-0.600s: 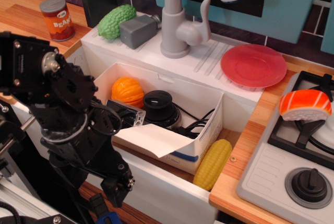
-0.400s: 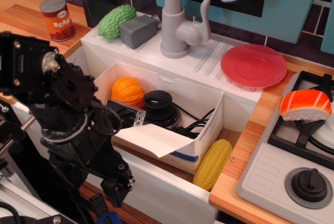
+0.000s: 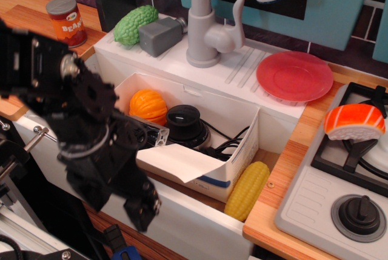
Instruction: Close white1fbox flap
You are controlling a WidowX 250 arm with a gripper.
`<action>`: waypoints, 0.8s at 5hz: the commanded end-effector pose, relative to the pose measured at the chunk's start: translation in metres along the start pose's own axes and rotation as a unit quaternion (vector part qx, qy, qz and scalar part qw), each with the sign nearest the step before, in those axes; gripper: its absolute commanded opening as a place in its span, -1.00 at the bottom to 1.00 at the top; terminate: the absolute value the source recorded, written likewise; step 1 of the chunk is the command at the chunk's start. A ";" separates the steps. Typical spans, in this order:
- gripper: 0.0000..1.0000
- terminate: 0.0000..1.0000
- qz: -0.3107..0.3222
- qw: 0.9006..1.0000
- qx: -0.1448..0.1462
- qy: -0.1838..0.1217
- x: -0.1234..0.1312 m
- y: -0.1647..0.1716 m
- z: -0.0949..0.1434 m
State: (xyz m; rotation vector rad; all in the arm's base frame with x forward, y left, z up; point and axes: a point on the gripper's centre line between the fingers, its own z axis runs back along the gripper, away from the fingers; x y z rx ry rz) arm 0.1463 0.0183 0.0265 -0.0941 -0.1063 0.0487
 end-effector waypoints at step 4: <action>1.00 -1.00 -0.070 0.997 0.014 -0.039 0.086 -0.002 0.025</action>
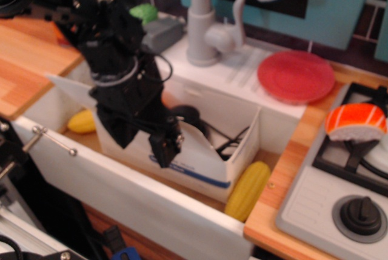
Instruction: Close white1fbox flap
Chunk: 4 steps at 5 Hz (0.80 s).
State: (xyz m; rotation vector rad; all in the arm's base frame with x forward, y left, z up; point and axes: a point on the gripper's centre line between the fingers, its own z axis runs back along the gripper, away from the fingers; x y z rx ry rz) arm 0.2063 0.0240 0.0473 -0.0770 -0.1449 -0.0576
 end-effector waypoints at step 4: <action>1.00 -1.00 -0.049 0.998 -0.019 -0.047 0.084 -0.003 -0.023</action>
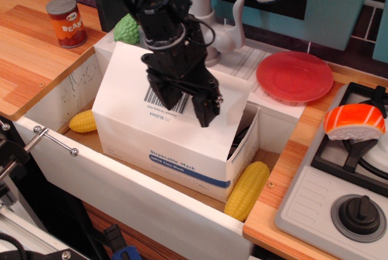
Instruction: Close white1fbox flap
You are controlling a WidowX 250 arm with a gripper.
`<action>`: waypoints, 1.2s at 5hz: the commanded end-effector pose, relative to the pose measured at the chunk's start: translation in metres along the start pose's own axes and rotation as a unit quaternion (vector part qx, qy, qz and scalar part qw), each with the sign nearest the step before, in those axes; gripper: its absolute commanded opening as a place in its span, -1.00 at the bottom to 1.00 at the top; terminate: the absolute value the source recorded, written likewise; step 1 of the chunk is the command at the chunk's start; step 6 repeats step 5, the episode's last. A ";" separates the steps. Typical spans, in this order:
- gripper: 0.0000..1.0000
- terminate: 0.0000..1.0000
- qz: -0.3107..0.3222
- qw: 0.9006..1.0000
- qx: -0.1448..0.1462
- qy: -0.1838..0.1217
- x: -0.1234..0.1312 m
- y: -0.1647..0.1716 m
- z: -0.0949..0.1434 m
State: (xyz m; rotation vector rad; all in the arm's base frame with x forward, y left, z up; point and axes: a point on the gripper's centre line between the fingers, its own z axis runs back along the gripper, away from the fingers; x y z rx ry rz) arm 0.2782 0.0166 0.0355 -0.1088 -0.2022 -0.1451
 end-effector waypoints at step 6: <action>1.00 1.00 -0.007 1.000 -0.016 -0.014 0.021 -0.004 -0.022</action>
